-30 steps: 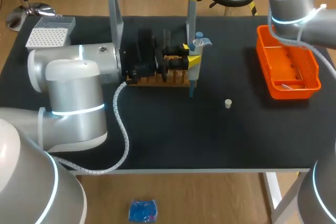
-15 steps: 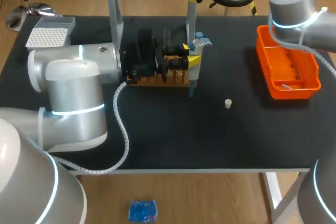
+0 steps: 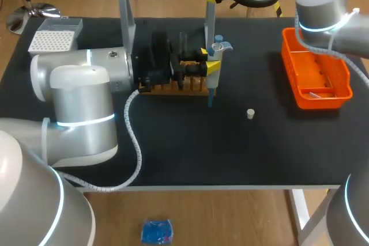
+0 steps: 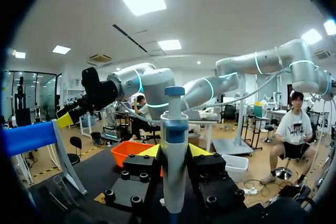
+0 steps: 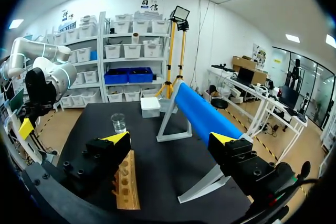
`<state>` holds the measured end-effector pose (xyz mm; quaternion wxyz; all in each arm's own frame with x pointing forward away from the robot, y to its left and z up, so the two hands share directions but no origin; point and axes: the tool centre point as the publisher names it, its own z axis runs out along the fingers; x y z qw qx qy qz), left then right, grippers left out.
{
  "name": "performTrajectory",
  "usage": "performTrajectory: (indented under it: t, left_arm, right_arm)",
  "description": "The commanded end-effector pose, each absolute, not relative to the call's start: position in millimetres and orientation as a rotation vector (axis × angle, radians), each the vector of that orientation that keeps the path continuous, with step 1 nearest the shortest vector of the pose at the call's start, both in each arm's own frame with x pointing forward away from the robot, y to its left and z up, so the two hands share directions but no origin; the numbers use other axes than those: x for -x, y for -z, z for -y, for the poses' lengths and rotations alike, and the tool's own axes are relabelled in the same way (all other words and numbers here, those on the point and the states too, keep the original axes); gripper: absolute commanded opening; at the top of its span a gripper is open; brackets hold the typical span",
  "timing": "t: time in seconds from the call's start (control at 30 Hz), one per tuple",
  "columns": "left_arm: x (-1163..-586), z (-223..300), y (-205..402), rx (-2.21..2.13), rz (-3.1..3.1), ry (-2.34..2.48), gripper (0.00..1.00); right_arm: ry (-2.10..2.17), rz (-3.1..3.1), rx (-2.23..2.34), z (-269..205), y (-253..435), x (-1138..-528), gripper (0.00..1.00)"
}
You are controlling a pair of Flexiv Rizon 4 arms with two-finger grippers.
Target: Invert the test tube, pick up the pipette, mount the tip to pipette, aspirate from beaker and dispense into the tube, eject the tip, return the pipette, and cap with the stopper.
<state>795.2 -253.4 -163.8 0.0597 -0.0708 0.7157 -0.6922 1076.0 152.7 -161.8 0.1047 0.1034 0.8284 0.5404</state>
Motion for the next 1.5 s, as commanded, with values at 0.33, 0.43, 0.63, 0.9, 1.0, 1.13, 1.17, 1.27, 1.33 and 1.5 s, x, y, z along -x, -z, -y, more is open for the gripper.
performTrajectory:
  t: [0.33, 0.43, 0.63, 0.9, 1.0, 1.13, 1.17, 1.27, 1.33, 1.5]
  left_arm:
    - [-842.4, 179.7, 155.5, 0.318, -2.149, 2.016, 0.0]
    - [-861.3, 153.2, 150.4, 0.356, -2.16, 1.958, 0.0]
    - [-895.6, 106.1, 142.5, 0.412, -2.174, 1.88, 0.0]
    - [-938.5, 51.9, 139.0, 0.518, -2.18, 1.824, 0.0]
    - [-955.4, 35.6, 136.9, 0.555, -2.166, 1.793, 0.0]
    - [-975.8, 22.2, 132.0, 0.582, -2.158, 1.752, 0.0]
    - [-980.1, 20.0, 130.9, 0.585, -2.157, 1.749, 0.0]
    - [-995.0, 15.8, 129.4, 0.648, -2.169, 1.697, 0.0]
    - [-1004.5, 15.9, 127.7, 0.674, -2.169, 1.668, 0.0]
    - [-1025.6, 22.2, 121.6, 0.746, -2.156, 1.594, 0.0]
  right_arm:
    - [-1.592, -2.445, -0.304, -151.6, 161.0, -1075.7, 1.0]
    - [-1.592, -2.445, -0.304, -151.6, 161.0, -1075.7, 1.0]
    - [-1.592, -2.445, -0.304, -151.6, 161.0, -1075.7, 1.0]
    - [-1.592, -2.445, -0.304, -151.6, 161.0, -1075.7, 1.0]
    - [-1.592, -2.445, -0.304, -151.6, 161.0, -1075.7, 1.0]
    - [-1.592, -2.445, -0.304, -151.6, 161.0, -1075.7, 1.0]
    - [-1.592, -2.445, -0.304, -151.6, 161.0, -1075.7, 1.0]
    - [-1.592, -2.445, -0.304, -151.6, 161.0, -1075.7, 1.0]
    - [-1.592, -2.445, -0.304, -151.6, 161.0, -1075.7, 1.0]
    - [-1.592, -2.445, -0.304, -151.6, 161.0, -1075.7, 1.0]
